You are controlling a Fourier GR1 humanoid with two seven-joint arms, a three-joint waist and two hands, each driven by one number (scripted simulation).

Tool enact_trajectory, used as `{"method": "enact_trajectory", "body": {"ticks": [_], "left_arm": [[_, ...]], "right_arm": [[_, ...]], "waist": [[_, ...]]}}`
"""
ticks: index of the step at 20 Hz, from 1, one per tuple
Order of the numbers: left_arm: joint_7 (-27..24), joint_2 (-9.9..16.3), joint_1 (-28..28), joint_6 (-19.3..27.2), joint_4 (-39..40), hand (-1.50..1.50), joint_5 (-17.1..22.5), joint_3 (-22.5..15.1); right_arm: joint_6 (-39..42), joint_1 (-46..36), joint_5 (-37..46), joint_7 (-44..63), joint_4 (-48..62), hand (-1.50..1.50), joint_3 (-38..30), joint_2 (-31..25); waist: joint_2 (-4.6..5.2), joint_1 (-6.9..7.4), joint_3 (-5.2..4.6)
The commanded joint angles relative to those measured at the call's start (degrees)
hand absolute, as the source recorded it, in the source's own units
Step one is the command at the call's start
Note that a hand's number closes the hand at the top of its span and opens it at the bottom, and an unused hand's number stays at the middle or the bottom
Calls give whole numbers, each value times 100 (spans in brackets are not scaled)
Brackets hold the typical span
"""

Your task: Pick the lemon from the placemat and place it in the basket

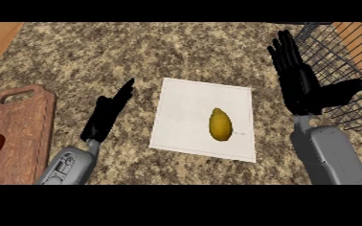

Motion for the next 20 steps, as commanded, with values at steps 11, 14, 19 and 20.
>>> {"method": "enact_trajectory", "body": {"ticks": [11, 14, 19, 20], "left_arm": [[-2, 519, -214, 298, -59, 0, 484, 1298], [46, 631, 271, 294, -483, 0, 518, 1371], [-67, 819, 620, 66, -508, 0, 607, 1687], [-154, 783, 385, -30, -274, 0, 696, 1743]], "right_arm": [[2286, -1242, 1839, -2114, -277, -150, 1771, -486], [1182, -1119, 2475, -1912, -310, -150, 2328, 542], [997, -1265, 2837, 171, -1120, -150, 2490, 766], [1315, -1367, 2706, 784, -1371, -150, 2535, 573]], "waist": [[-46, 208, 93], [-97, 43, 97], [-103, -100, 93], [-113, -160, 88]]}}
